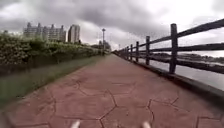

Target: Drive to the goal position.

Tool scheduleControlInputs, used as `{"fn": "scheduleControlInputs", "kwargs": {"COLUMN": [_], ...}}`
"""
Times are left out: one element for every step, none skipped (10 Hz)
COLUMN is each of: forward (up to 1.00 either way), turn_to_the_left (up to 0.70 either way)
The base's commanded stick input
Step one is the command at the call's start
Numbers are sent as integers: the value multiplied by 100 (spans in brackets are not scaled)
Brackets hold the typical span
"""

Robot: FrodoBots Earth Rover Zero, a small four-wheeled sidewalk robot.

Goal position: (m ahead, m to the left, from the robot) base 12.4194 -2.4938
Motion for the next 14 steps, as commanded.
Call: {"fn": "scheduleControlInputs", "kwargs": {"forward": [50, 50, 50, 50, 50, 50, 50, 50, 50, 50, 50, 50, 50, 50], "turn_to_the_left": [0, 0, 0, 0, 0, 0, 0, 0, 0, 0, 0, 0, 0, 0]}}
